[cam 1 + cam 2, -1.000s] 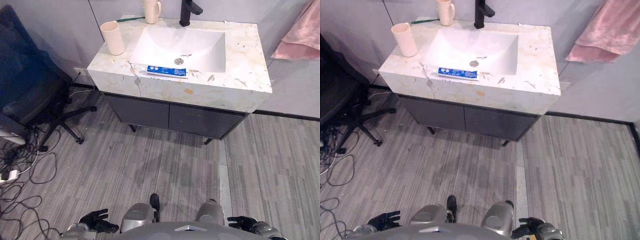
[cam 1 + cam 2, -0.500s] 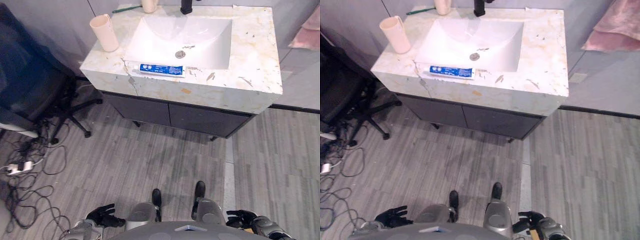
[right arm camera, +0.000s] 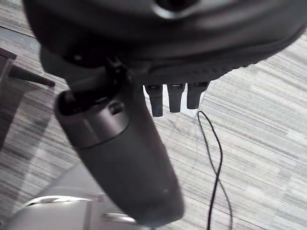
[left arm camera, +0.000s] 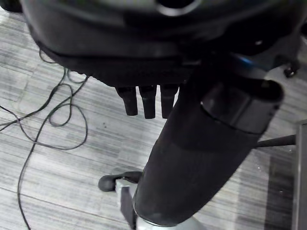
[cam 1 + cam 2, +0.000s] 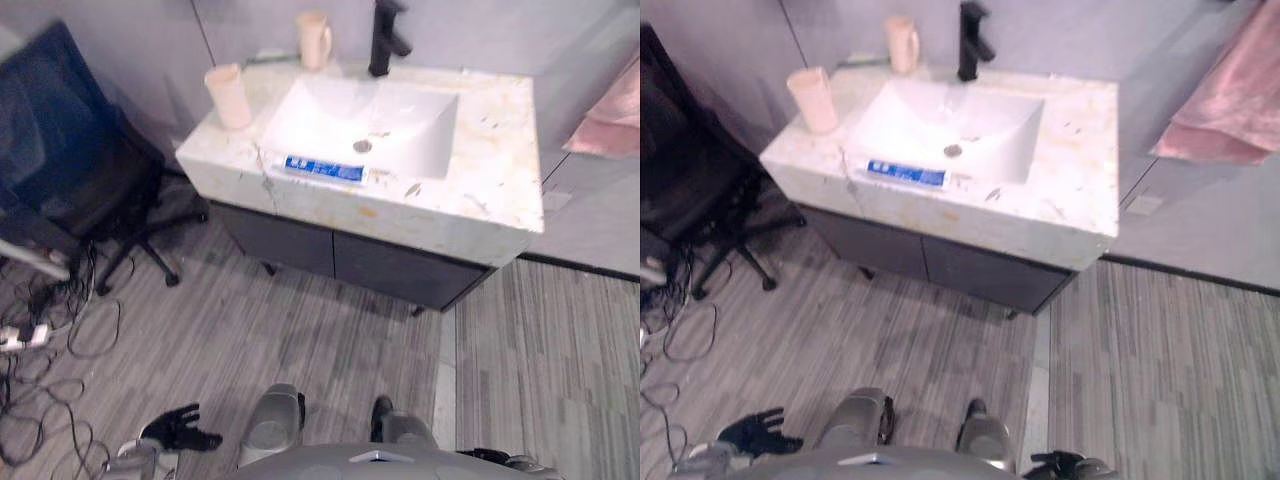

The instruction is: Organize the bathroom.

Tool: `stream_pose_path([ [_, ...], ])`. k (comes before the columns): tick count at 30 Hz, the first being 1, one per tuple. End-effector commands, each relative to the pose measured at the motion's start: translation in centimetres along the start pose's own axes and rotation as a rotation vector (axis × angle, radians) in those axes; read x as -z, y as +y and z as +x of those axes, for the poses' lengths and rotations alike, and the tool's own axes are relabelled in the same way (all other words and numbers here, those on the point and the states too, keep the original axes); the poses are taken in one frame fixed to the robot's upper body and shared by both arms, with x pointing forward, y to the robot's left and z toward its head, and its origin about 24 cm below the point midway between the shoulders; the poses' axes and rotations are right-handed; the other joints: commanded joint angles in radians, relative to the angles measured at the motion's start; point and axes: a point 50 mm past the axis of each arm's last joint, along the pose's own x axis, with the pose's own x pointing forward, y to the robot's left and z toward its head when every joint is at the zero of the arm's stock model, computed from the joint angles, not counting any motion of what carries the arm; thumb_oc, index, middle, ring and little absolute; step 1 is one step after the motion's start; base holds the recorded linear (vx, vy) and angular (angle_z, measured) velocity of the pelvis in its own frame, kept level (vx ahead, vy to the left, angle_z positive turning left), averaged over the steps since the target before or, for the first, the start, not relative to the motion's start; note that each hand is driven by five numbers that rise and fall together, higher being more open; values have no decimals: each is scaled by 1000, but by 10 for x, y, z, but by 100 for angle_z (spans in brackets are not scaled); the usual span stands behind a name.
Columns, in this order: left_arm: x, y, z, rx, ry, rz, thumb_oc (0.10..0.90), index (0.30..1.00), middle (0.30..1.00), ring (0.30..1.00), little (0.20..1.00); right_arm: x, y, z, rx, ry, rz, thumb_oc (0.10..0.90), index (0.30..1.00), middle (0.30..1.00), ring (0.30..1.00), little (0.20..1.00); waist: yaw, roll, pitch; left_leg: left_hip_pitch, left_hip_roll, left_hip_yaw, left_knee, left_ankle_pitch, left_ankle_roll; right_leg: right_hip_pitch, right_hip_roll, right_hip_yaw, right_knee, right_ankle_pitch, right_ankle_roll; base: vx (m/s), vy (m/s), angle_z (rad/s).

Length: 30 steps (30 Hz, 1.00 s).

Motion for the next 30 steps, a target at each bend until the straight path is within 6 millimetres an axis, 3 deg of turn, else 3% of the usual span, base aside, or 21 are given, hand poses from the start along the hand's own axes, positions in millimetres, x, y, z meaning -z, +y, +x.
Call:
stream_pose_path([
  [1,-29,17,-2,-35,-116,44,800,900,900,900,900,1,-24,-7,50,-3,27,800,900,900,900,900,-26,53,25,126,58,8,-257,189,6,40,-5,40,-30,1,69,108,174,-38],
  [3,-36,16,-1,-16,-117,66,800,900,900,900,900,5,-25,-7,58,9,37,800,900,900,900,900,-35,62,8,161,53,49,-312,110,7,35,-25,20,-22,-2,77,105,167,-16],
  [6,-36,17,-2,-5,-109,68,800,900,900,900,900,9,-19,-6,32,12,24,800,900,900,900,900,-45,68,7,192,34,43,-315,72,7,33,-50,28,-19,8,95,101,104,20],
  [12,-21,15,-3,-33,-89,34,800,900,900,900,900,17,-12,-5,14,16,35,800,900,900,900,900,-51,65,11,217,33,41,-360,66,15,39,-55,39,-53,28,109,49,35,-1],
  [17,-32,25,-5,-128,-192,-239,800,900,900,900,900,15,-10,-5,6,-60,150,800,900,900,900,900,-47,66,31,204,36,41,-398,79,14,23,-53,32,-79,42,113,-37,-3,-2],
  [19,-41,38,-10,-225,-290,-495,800,900,900,900,900,14,-9,-5,47,-93,203,800,900,900,900,900,-44,62,34,197,41,45,-413,86,10,19,-52,24,-99,50,115,-86,-17,0],
  [20,-41,39,-10,-234,-299,-508,800,900,900,900,900,14,-9,-5,48,-94,205,800,900,900,900,900,-44,62,34,197,41,45,-413,86,10,19,-52,24,-99,50,115,-60,-17,1],
  [21,-51,50,-16,-301,-403,-686,800,900,900,900,900,15,-7,-5,46,-106,218,800,900,900,900,900,-41,58,31,193,43,42,-412,85,7,19,-53,21,-107,52,117,0,0,0],
  [24,-99,102,-61,-585,-773,-942,800,900,900,900,900,26,6,-2,34,-81,210,800,900,900,900,900,-14,46,11,200,50,37,-407,81,2,44,-57,2,-117,44,115,16,-73,2],
  [25,-108,110,-74,-644,-860,-980,800,900,900,900,900,28,9,-1,28,-75,206,800,900,900,900,900,-9,43,6,203,53,36,-406,80,0,52,-57,-4,-120,42,113,60,-103,22],
  [26,-124,121,-95,-722,-987,-1005,800,900,900,900,900,30,14,0,20,-63,206,800,900,900,900,900,2,38,1,211,58,34,-405,77,-3,66,-56,-12,-122,37,111,93,-168,34],
  [27,-151,132,-140,-849,-1205,-1000,800,900,900,900,900,33,21,2,0,-45,202,800,900,900,900,900,22,27,-18,215,67,28,-402,77,-8,85,-52,-30,-136,40,106,103,-185,29],
  [30,-176,134,-193,-966,-1475,-969,800,900,900,900,900,35,29,3,-18,-34,192,800,900,900,900,900,44,17,-37,229,77,18,-405,77,-15,115,-43,-52,-151,37,101,75,-141,17],
])
